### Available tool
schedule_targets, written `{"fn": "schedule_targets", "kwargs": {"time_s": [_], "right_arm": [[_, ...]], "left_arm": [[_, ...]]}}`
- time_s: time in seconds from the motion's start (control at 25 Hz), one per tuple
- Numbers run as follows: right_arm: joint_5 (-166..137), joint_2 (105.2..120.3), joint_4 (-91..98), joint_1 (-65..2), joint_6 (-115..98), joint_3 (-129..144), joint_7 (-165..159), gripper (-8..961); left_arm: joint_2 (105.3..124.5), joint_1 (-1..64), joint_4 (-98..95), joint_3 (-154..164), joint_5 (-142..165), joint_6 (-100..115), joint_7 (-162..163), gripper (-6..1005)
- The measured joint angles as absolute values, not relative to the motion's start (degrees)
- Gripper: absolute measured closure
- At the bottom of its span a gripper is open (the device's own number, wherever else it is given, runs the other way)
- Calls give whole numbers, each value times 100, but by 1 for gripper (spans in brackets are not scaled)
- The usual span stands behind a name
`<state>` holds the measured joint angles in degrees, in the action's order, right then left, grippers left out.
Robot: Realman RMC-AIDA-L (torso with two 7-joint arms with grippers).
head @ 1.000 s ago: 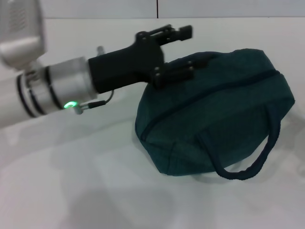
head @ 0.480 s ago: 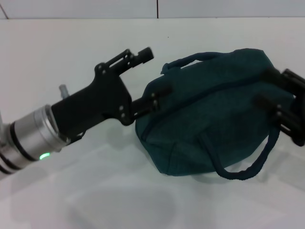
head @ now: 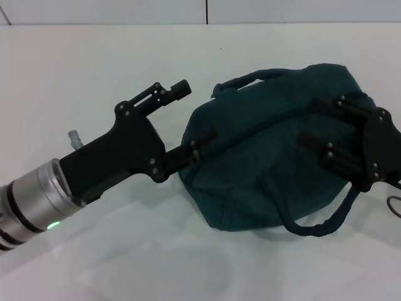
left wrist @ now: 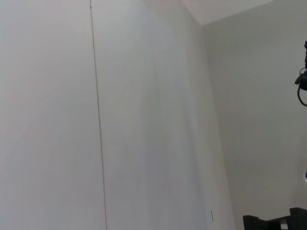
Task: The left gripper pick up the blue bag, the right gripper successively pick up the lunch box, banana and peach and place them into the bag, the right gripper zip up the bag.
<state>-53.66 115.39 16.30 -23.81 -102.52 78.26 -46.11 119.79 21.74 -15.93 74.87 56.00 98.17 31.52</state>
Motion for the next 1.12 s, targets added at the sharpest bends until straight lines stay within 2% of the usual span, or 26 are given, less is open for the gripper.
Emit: {"fn": "schedule_targets", "kwargs": {"time_s": [0.64, 0.88, 0.96, 1.12], "right_arm": [[-5356, 11539, 1704, -2333, -10178, 7878, -4542, 400], [-5367, 11539, 1707, -2345, -9977, 7900, -4537, 365], [-5363, 11539, 1707, -2341, -9972, 7897, -4536, 172], [-5374, 11539, 1708, -2335, -9969, 7903, -4535, 129]], "left_arm": [[11970, 2100, -1597, 7495, 5598, 9928, 3107, 314], [11989, 2096, -1571, 7497, 5598, 9929, 3002, 321], [11994, 2096, -1555, 7497, 5583, 9938, 2983, 323], [11988, 2087, -1532, 7497, 5547, 9936, 2980, 327]]}}
